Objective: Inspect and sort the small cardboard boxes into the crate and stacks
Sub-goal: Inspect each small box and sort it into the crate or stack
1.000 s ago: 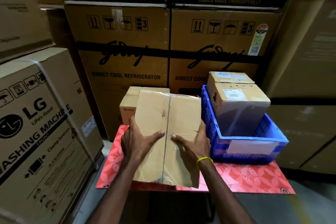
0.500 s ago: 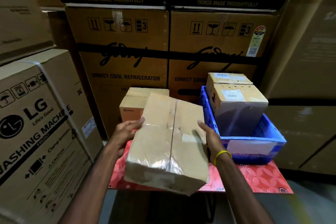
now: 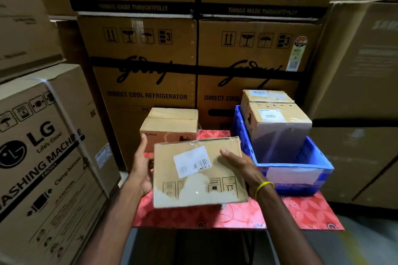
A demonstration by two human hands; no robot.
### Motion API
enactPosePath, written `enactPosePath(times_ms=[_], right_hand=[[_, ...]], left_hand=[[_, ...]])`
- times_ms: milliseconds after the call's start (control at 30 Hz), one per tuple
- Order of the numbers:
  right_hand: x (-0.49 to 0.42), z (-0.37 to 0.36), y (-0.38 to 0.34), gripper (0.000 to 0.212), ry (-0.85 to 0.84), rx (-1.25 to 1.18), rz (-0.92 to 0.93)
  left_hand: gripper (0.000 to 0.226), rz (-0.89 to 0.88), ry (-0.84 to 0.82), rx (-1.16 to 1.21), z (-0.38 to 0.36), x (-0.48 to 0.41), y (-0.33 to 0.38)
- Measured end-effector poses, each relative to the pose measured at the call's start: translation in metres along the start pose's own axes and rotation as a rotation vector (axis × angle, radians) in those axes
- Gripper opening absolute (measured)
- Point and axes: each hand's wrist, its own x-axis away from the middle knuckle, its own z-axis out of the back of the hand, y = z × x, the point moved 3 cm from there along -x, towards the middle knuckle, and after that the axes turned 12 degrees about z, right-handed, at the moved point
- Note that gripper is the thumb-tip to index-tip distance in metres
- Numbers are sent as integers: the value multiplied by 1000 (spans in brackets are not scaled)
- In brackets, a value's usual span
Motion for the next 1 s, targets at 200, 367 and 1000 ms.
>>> enactPosePath(times_ms=[200,367,1000], right_hand=[[-15,6,30,74,285,269,26],[-7,0,43,113,298,496,27],[20,90,51,79,477,330,38]], left_hand=[[84,-253,93,-376,-22,6,-20],[113,-345,571,-885,-25,6,-28],[16,-387,44,-479,-16,-14,-35]])
